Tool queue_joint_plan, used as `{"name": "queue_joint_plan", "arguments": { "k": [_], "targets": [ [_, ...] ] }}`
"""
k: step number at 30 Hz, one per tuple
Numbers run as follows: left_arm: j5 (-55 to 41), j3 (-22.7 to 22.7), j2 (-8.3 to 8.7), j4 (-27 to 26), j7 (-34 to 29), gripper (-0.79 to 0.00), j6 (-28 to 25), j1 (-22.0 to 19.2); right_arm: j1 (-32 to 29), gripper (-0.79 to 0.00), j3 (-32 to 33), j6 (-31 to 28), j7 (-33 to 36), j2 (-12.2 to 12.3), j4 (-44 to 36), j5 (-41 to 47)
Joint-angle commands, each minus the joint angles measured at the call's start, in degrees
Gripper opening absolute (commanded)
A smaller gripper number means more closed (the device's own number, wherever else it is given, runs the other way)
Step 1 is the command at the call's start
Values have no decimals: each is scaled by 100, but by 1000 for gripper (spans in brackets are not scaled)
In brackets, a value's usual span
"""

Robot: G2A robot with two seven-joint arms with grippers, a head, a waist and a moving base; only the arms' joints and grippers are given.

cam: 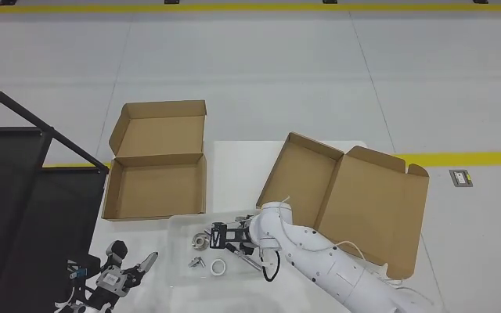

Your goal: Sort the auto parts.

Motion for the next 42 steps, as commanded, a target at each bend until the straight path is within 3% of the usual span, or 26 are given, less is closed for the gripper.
{"name": "queue_joint_plan", "arguments": {
  "k": [1, 2, 3, 7, 11, 21, 31, 35, 40, 42],
  "targets": [
    [0, 0, 0, 0, 0, 0, 0, 0, 37, -520, -18, 46, -17, -47, 134, 6],
    [0, 0, 0, 0, 0, 0, 0, 0, 52, -616, -29, 43, -43, -67, 179, 4],
    [0, 0, 0, 0, 0, 0, 0, 0, 66, -785, -27, 59, -95, -84, 217, -3],
    [0, 0, 0, 0, 0, 0, 0, 0, 27, -785, -20, 125, -278, -95, 81, -184],
    [0, 0, 0, 0, 0, 0, 0, 0, -273, -785, 90, 193, -284, 50, -781, -585],
    [0, 0, 0, 0, 0, 0, 0, 0, -2080, -785, 1174, 231, 398, 797, -4600, -2019],
    [0, 0, 0, 0, 0, 0, 0, 0, -2118, -785, 1210, 362, 368, 797, -4554, -2038],
    [0, 0, 0, 0, 0, 0, 0, 0, -2099, -785, 1726, 1652, 198, 720, -4124, -1600],
    [0, 0, 0, 0, 0, 0, 0, 0, -1594, -785, 2520, 3460, 43, 578, -3152, -923],
    [0, 0, 0, 0, 0, 0, 0, 0, -1291, -785, 2670, 3656, -34, 520, -2609, -587]
  ]
}}
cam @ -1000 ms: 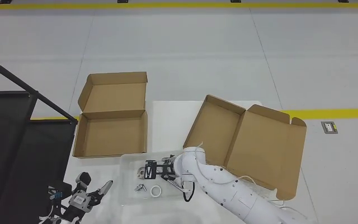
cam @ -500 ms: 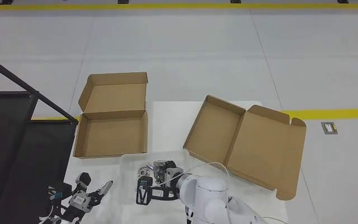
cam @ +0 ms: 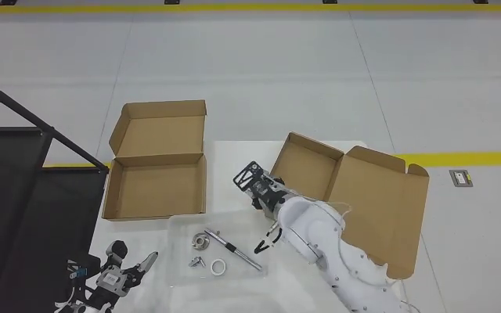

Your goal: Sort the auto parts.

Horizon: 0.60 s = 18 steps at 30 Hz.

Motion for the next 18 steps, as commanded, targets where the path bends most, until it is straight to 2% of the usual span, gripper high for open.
{"name": "queue_joint_plan", "arguments": {
  "k": [1, 5, 11, 15, 18],
  "targets": [
    [0, 0, 0, 0, 0, 0, 0, 0, 360, -785, 194, 281, -60, -52, 738, 362],
    [0, 0, 0, 0, 0, 0, 0, 0, 1064, -785, 363, 407, -223, -178, 2251, 1049],
    [0, 0, 0, 0, 0, 0, 0, 0, 1999, -785, 281, 80, -644, -408, 4573, 1832],
    [0, 0, 0, 0, 0, 0, 0, 0, 2410, -785, 82, -81, -883, -584, 5622, 2009],
    [0, 0, 0, 0, 0, 0, 0, 0, 2618, -785, -36, -98, -928, -704, 6110, 2079]
  ]
}}
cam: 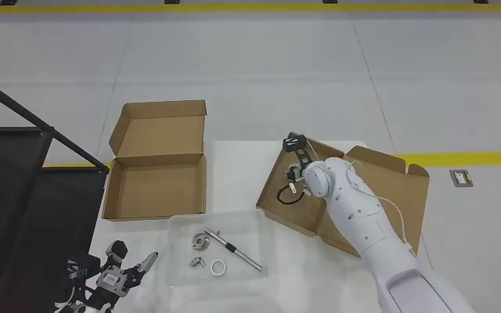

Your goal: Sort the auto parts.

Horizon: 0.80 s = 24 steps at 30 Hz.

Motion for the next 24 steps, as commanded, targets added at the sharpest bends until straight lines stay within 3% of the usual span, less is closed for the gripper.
{"name": "queue_joint_plan", "arguments": {
  "k": [1, 3, 4, 12, 16, 20, 24],
  "targets": [
    [0, 0, 0, 0, 0, 0, 0, 0, 126, -785, -54, -41, -5, -73, 325, 75],
    [0, 0, 0, 0, 0, 0, 0, 0, 223, -437, -98, -50, -8, -134, 532, 121],
    [0, 0, 0, 0, 0, 0, 0, 0, 265, 0, -118, -56, -13, -160, 626, 128],
    [0, 0, 0, 0, 0, 0, 0, 0, 401, 0, -181, -167, -437, -273, 925, 160],
    [0, 0, 0, 0, 0, 0, 0, 0, 243, 0, -212, -215, -914, -250, 424, -19],
    [0, 0, 0, 0, 0, 0, 0, 0, -384, 0, -247, -286, -1281, -100, -1029, -551],
    [0, 0, 0, 0, 0, 0, 0, 0, -1655, 0, -44, -174, -884, 222, -3605, -1496]
  ]
}}
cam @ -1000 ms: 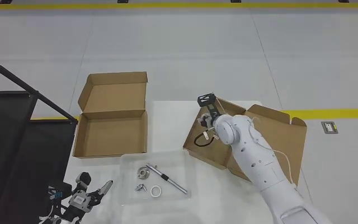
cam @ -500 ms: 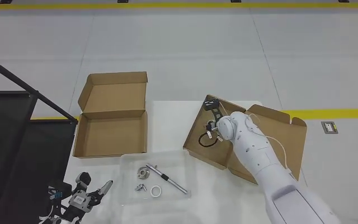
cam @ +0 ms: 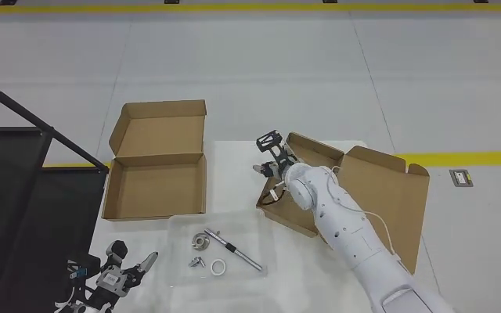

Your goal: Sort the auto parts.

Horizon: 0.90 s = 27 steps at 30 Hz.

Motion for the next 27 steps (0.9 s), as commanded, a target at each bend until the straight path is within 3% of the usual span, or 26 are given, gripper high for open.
{"name": "queue_joint_plan", "arguments": {
  "k": [1, 5, 9, 12, 15, 20, 26, 27],
  "targets": [
    [0, 0, 0, 0, 0, 0, 0, 0, -890, 0, 202, -60, 362, 201, -1813, -578],
    [0, 0, 0, 0, 0, 0, 0, 0, -2050, 0, 445, -928, 930, 460, -3773, -1185],
    [0, 0, 0, 0, 0, 0, 0, 0, -2199, 0, 119, -2198, 1718, 527, -4145, -1388],
    [0, 0, 0, 0, 0, 0, 0, 0, -1952, 0, -292, -2422, 2166, 439, -3854, -1217],
    [0, 0, 0, 0, 0, 0, 0, 0, -1539, 0, -683, -2113, 2528, 275, -3282, -1036],
    [0, 0, 0, 0, 0, 0, 0, 0, -939, 0, -1295, -1789, 2649, -34, -2323, -676],
    [0, 0, 0, 0, 0, 0, 0, 0, -712, 0, -1718, -1645, 2739, -261, -1770, -607],
    [0, 0, 0, 0, 0, 0, 0, 0, -692, -163, -1753, -1640, 2787, -285, -1707, -595]
  ]
}}
